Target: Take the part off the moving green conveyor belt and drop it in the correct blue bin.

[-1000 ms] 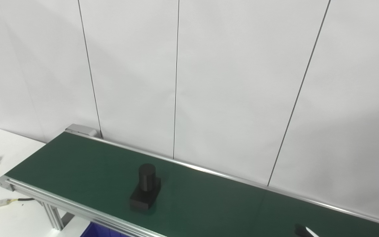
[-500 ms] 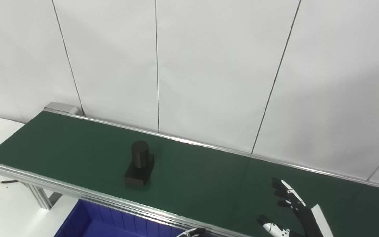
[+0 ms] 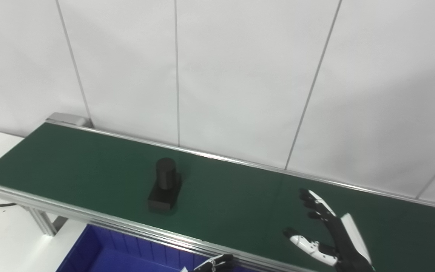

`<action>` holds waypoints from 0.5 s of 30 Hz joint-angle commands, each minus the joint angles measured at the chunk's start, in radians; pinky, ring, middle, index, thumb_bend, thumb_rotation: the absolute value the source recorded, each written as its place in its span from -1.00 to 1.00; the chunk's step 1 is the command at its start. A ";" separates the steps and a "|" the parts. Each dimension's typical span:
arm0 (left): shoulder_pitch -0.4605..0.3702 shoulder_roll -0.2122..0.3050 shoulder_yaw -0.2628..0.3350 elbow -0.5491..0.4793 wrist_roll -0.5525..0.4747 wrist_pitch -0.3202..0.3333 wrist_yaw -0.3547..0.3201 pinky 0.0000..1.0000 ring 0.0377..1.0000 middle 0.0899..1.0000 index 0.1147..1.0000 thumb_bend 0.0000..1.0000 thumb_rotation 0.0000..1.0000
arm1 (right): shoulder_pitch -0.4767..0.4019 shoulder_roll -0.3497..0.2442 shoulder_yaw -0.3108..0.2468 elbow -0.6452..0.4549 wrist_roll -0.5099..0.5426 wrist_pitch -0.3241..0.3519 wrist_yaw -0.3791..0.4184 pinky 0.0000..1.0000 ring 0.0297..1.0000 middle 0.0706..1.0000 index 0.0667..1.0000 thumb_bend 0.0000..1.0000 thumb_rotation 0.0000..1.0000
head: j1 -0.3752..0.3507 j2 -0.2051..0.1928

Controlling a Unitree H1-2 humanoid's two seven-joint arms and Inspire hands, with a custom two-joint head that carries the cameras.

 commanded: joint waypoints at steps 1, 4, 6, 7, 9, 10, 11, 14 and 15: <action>-0.006 0.005 -0.001 -0.038 -0.018 -0.013 -0.010 0.61 0.64 0.64 0.68 0.81 -0.07 | -0.040 -0.002 0.007 -0.009 -0.009 0.000 -0.001 0.55 0.71 0.73 0.77 0.08 -0.13 | -0.007 0.003; -0.005 0.008 0.000 -0.048 -0.026 -0.007 -0.015 0.59 0.63 0.64 0.69 0.80 -0.08 | -0.060 -0.003 0.018 0.005 -0.021 0.005 -0.001 0.55 0.71 0.73 0.77 0.10 -0.10 | -0.023 0.013; -0.004 0.010 0.001 -0.053 -0.026 -0.006 -0.015 0.58 0.63 0.64 0.68 0.79 -0.07 | -0.074 -0.003 0.023 0.016 -0.030 0.006 -0.003 0.53 0.70 0.72 0.78 0.12 -0.05 | -0.033 0.017; -0.004 0.011 0.002 -0.054 -0.025 -0.006 -0.014 0.58 0.62 0.63 0.68 0.79 -0.06 | -0.078 -0.002 0.025 0.019 -0.033 0.008 -0.003 0.53 0.70 0.72 0.78 0.12 -0.04 | -0.036 0.019; -0.003 0.014 0.004 -0.061 -0.026 0.001 -0.016 0.58 0.62 0.62 0.68 0.82 -0.04 | -0.093 -0.001 0.029 0.029 -0.038 0.011 -0.002 0.56 0.72 0.72 0.79 0.12 -0.03 | -0.044 0.023; -0.003 0.015 0.005 -0.064 -0.026 0.005 -0.015 0.58 0.62 0.62 0.68 0.83 -0.04 | -0.101 -0.001 0.031 0.035 -0.039 0.012 -0.001 0.56 0.72 0.72 0.79 0.12 -0.03 | -0.046 0.025; -0.002 0.015 0.005 -0.066 -0.026 0.008 -0.014 0.58 0.61 0.62 0.67 0.86 -0.03 | -0.107 0.000 0.032 0.038 -0.040 0.013 0.000 0.57 0.73 0.73 0.80 0.11 -0.03 | -0.046 0.026; -0.002 0.020 0.006 -0.070 -0.023 0.010 -0.015 0.57 0.60 0.62 0.67 0.88 -0.02 | -0.130 0.000 0.038 0.057 -0.050 0.016 -0.002 0.56 0.73 0.72 0.79 0.11 -0.05 | -0.053 0.030; -0.003 0.022 0.006 -0.070 -0.023 0.009 -0.016 0.54 0.59 0.61 0.67 0.87 -0.03 | -0.139 -0.001 0.042 0.065 -0.056 0.016 -0.002 0.56 0.73 0.71 0.79 0.12 -0.04 | -0.055 0.030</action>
